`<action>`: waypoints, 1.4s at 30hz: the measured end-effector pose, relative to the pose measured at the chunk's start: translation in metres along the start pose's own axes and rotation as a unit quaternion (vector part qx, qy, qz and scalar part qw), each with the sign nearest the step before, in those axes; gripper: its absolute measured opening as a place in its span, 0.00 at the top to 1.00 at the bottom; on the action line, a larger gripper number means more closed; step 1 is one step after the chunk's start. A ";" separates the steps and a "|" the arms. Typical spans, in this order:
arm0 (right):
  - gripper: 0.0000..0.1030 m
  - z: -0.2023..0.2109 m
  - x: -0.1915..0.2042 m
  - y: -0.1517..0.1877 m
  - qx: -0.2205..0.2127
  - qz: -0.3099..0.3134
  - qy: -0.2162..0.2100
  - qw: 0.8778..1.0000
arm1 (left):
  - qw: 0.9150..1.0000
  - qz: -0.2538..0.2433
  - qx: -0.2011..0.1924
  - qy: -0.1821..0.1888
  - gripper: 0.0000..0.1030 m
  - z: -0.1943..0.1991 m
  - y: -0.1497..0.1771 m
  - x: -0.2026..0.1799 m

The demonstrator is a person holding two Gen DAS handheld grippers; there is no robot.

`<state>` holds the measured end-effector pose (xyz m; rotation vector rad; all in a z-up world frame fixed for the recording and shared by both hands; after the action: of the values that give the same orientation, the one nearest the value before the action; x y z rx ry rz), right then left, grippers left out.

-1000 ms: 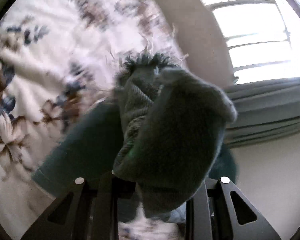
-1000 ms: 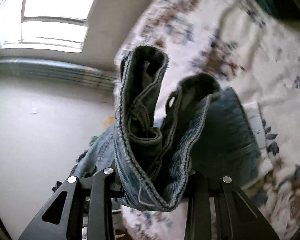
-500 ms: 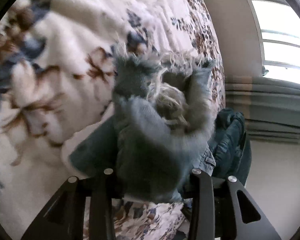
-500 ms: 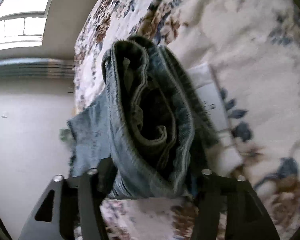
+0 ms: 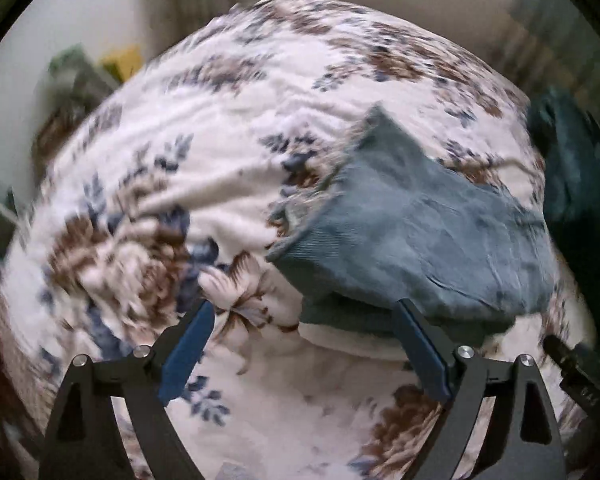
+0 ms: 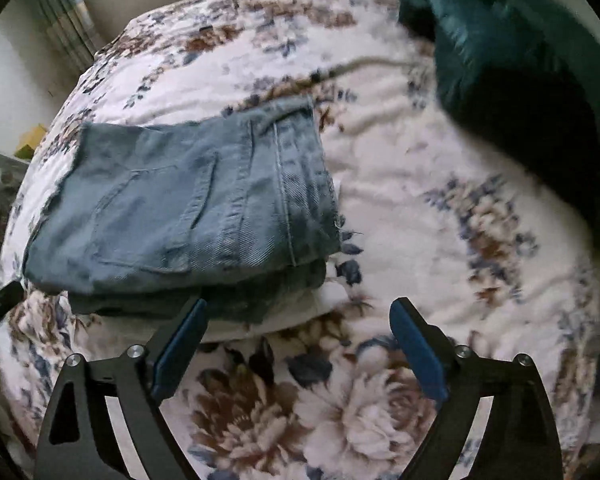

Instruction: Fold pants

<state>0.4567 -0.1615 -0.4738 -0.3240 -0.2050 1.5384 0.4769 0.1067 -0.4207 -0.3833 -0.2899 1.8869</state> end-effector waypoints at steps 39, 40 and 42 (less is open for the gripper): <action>0.09 0.629 0.005 0.237 -0.245 0.016 0.024 0.969 | 0.974 -0.103 -0.188 0.067 0.12 0.510 0.160 0.016; 0.09 0.640 0.007 0.241 -0.248 0.017 0.023 0.968 | 0.973 -0.104 -0.194 0.064 0.12 0.517 0.160 0.019; 0.09 0.655 0.011 0.245 -0.253 0.015 0.017 0.967 | 0.972 -0.109 -0.201 0.062 0.12 0.527 0.163 0.024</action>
<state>0.0091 -0.0992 0.0603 -0.7580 -0.5716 1.4941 0.1191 0.0667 -0.0024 -0.7096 -0.6096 1.5764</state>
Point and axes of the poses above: each gripper's, at about its wrist camera, not at the fingertips, and z roughly against the way its jaws point, x to its left, y to its underside, the point moved 6 cm from there along -z, roughly the way its jaws point, and after that the axes turned 9 degrees about z, right-handed, at the moved point
